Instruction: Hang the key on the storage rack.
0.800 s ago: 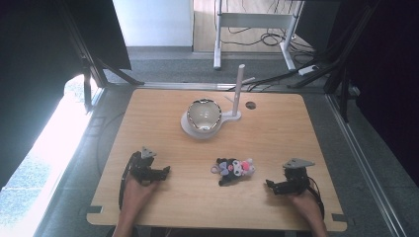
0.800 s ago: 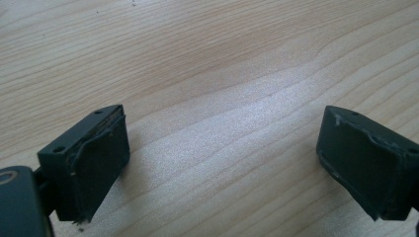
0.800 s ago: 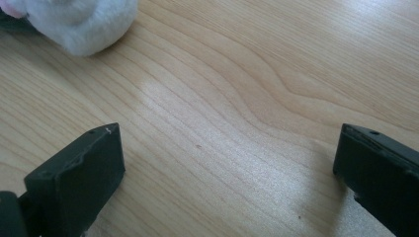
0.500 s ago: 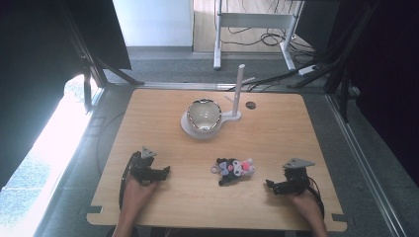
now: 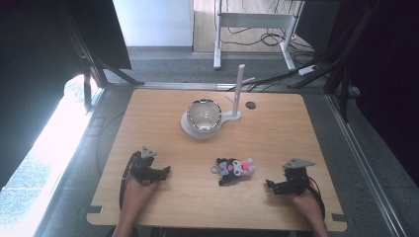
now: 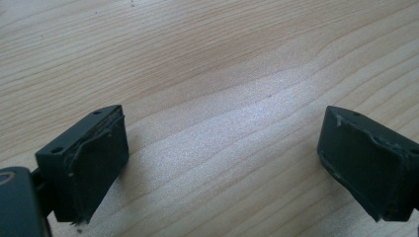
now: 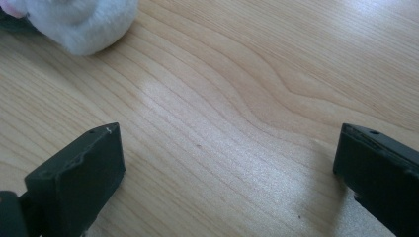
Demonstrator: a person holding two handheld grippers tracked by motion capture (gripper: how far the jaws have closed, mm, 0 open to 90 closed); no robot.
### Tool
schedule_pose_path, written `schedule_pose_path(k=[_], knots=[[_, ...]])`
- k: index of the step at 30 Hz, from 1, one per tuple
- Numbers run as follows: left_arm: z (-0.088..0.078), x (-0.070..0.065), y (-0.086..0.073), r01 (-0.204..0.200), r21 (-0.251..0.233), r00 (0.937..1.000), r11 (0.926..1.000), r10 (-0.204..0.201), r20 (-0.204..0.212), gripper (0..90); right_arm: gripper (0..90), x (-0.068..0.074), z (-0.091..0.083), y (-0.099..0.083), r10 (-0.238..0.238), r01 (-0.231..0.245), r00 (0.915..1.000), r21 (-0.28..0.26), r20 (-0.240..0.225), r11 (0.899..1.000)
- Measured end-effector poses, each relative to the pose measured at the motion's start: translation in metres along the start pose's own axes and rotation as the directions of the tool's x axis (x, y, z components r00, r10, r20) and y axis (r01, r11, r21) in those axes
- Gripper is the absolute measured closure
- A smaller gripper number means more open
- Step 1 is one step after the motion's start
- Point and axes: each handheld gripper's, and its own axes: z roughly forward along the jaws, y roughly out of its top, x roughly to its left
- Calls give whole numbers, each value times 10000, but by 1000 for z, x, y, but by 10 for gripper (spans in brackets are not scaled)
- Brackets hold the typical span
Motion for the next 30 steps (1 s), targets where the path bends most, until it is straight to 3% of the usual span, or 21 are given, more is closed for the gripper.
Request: schedule_pose_path(k=[7,19,30], knots=[[0,0,0,1,0,10000,10000,-1,-3,53,0,0,-1,1,-121,121,9999,75,-91,9999],[0,0,0,1,8,10000,10000,-1,3,53,1,3,-6,17,-1149,1186,9917,644,-584,9909],[0,0,0,0,10,10000,10000,0,9,53,12,8,-4,35,-1431,1540,9844,1075,-1025,9822]])
